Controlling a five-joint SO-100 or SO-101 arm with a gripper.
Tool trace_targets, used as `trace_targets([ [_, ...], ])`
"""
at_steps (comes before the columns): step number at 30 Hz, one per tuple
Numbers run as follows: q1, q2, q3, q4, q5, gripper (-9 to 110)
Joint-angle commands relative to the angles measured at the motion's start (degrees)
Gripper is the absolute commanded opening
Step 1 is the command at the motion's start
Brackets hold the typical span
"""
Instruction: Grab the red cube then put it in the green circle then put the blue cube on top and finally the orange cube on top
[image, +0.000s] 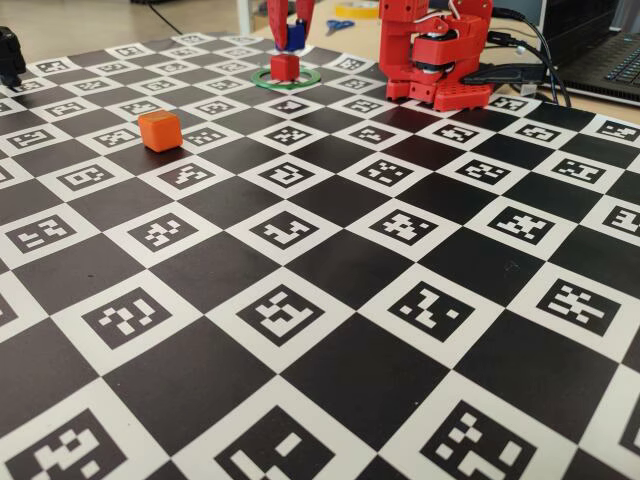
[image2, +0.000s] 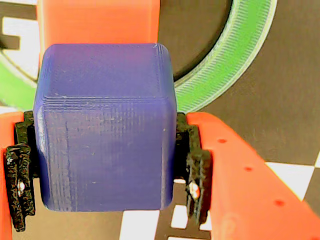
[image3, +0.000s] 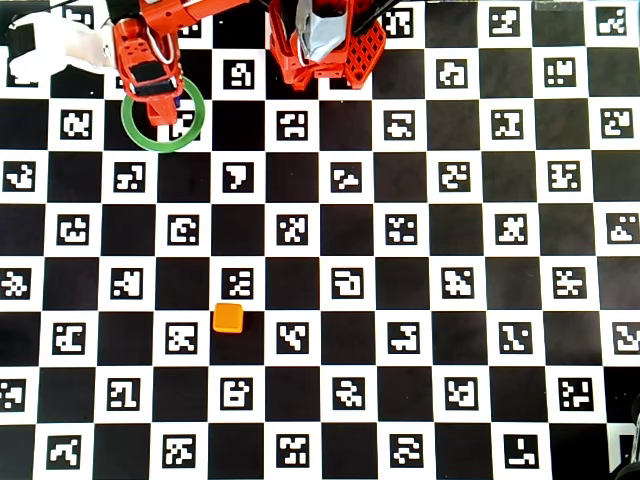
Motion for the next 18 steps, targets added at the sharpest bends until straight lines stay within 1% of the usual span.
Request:
trace_targets([
  [1, 0.4, 0.4, -3.7, -1.3, 0.2, 6],
  [18, -0.2, -1.3, -4.8, -3.0, 1.0, 6],
])
